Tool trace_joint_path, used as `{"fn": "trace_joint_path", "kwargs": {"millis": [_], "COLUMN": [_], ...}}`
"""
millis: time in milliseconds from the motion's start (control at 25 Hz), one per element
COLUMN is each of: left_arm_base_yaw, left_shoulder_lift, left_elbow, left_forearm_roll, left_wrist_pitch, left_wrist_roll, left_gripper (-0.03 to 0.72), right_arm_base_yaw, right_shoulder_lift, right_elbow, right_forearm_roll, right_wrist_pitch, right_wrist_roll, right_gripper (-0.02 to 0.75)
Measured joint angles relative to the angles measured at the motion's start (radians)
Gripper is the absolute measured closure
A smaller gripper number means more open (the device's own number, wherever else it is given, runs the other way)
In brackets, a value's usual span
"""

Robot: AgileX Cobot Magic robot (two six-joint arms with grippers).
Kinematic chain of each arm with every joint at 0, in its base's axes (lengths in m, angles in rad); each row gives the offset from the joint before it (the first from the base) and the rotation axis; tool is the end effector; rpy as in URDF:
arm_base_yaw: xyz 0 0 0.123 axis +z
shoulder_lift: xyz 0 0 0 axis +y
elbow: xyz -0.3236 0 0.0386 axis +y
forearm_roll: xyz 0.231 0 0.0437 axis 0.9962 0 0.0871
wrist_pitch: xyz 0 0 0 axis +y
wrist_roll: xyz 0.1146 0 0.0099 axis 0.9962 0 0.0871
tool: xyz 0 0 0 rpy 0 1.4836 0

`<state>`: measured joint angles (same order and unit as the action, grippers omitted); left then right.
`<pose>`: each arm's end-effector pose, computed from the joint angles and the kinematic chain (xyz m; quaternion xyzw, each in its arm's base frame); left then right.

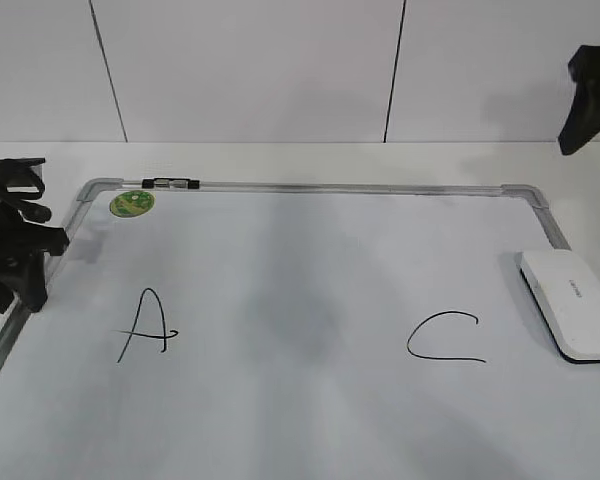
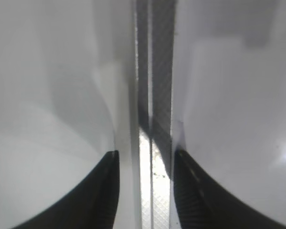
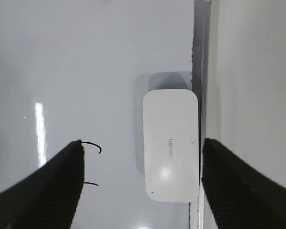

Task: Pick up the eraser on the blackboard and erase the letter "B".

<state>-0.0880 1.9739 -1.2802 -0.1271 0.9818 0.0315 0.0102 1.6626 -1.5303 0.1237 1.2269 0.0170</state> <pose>0.3638 -0.0443 0.1771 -0.0239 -0.9983 0.0522 0.0102 0.3365 0.0168 0.3454 0.0153 0.9869 0.0627 0.1477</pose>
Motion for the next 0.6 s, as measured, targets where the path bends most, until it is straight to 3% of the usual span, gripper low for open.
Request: {"fn": "trace_joint_path", "kwargs": {"millis": [280,600], "left_arm_base_yaw": [-0.004,-0.003], "left_shoulder_lift": [-0.066,-0.261], "left_elbow": [-0.035,-0.047], "left_forearm_roll": [0.016,0.104], "left_wrist_pitch": [0.049,0.22], "left_wrist_roll": [0.0,0.0], "left_gripper": [0.335,0.379], "right_arm_base_yaw": [0.0,0.0], "right_shoulder_lift": [-0.095,-0.312], "right_elbow": [0.0,0.173], "right_forearm_roll": [0.0,0.047], "right_wrist_pitch": [0.009,0.011], "right_wrist_roll": [0.0,0.002], "right_gripper": [0.148,0.148]}}
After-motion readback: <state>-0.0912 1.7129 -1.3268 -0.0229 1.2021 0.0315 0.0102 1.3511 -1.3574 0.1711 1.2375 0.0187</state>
